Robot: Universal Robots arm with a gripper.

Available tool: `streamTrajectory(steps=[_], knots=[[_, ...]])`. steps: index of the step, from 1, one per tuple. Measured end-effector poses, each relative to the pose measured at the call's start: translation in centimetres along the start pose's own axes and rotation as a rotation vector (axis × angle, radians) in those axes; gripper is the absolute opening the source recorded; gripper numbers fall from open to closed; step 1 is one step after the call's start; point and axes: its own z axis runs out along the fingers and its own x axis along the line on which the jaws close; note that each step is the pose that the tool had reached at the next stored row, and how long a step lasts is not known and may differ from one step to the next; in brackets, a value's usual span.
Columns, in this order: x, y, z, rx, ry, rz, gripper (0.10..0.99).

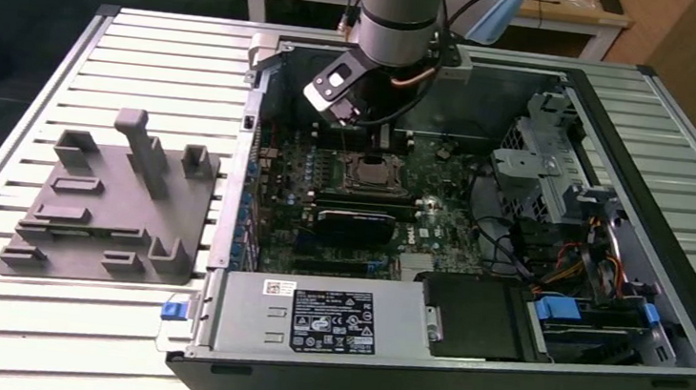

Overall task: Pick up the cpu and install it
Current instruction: 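Close the cpu cover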

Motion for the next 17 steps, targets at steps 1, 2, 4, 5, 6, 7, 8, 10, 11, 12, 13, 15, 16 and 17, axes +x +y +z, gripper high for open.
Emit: streamTrajectory(steps=[1,2,4,5,6,7,8,10,11,12,13,15,16,17], knots=[[0.0,0.0,0.01,0.0,0.0004,-0.018,0.106],[0.0,0.0,0.01,0.0,0.0006,-0.036,0.106],[0.0,0.0,0.02,0.0,0.001,-0.074,0.106],[0.0,0.0,0.03,0.0,0.0011,-0.09,0.106],[0.0,0.0,0.04,0.001,0.0014,-0.11,0.106],[0.0,0.0,0.04,0.001,0.0017,-0.128,0.106],[0.0,0.0,0.05,0.001,0.0019,-0.146,0.106],[0.0,0.0,0.06,0.001,0.0023,-0.182,0.106],[0.0,0.0,0.07,0.001,0.0022,-0.2,0.106],[0.0,0.0,0.08,0.001,0.0019,-0.219,0.106],[0.0,0.0,0.1,0.001,0.0012,-0.236,0.106],[0.0,0.0,0.12,0.002,-0.0002,-0.27,0.106],[0.0,0.0,0.13,0.002,-0.0009,-0.286,0.106],[0.0,-0.01,0.14,0.002,-0.0014,-0.304,0.106]])
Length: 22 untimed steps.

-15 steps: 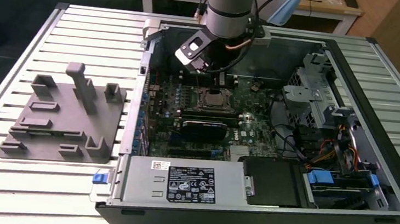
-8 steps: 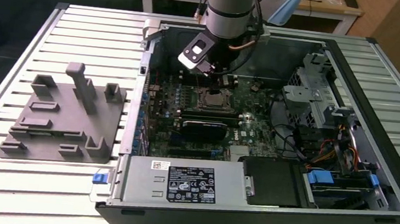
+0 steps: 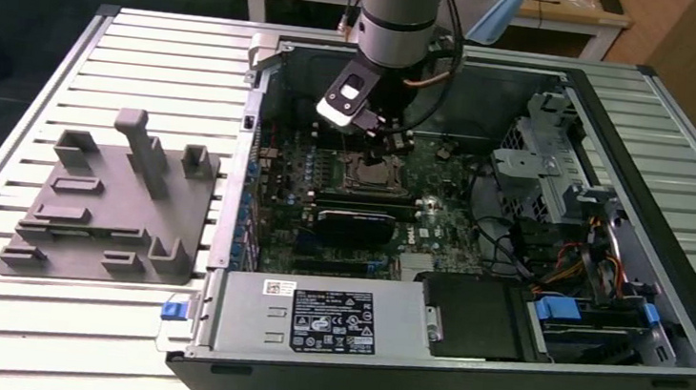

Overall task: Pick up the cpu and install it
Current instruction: 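Close the cpu cover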

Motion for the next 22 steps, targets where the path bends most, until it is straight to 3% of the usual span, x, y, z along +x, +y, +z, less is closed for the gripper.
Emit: streamTrajectory(steps=[22], knots=[[0.0,-0.01,0.24,0.001,-0.0012,-0.398,0.106]])
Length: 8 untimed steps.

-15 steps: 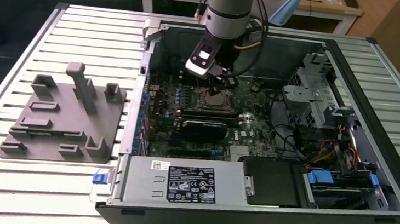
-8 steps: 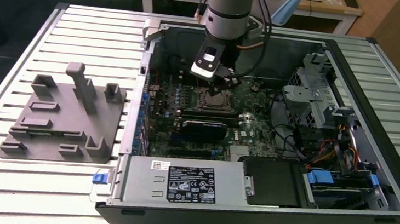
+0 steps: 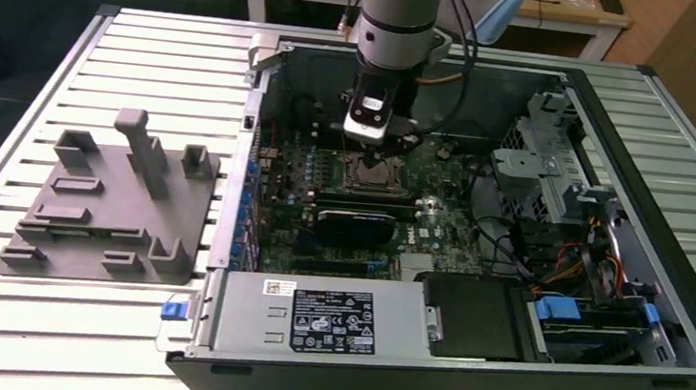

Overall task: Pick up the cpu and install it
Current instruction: 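Close the cpu cover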

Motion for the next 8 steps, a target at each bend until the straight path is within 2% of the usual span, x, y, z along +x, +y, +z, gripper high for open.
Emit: streamTrajectory(steps=[8], knots=[[0.0,0.0,0.07,0.0,0.0007,-0.145,0.106]])
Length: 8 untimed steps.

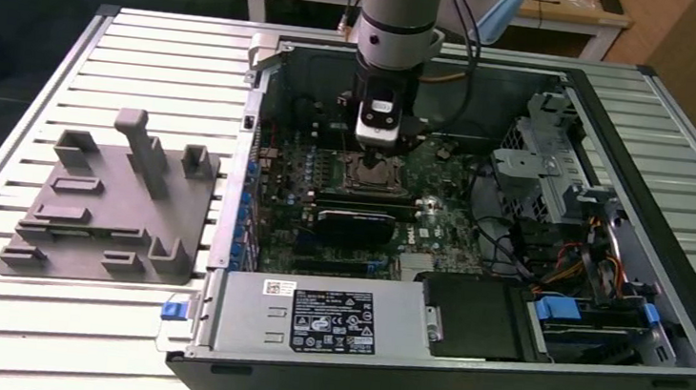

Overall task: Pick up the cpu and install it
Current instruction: 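Close the cpu cover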

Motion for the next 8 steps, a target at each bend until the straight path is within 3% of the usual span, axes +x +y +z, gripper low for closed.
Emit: streamTrajectory(steps=[8], knots=[[0.0,0.0,0.12,0.002,-0.0009,-0.142,0.106]])
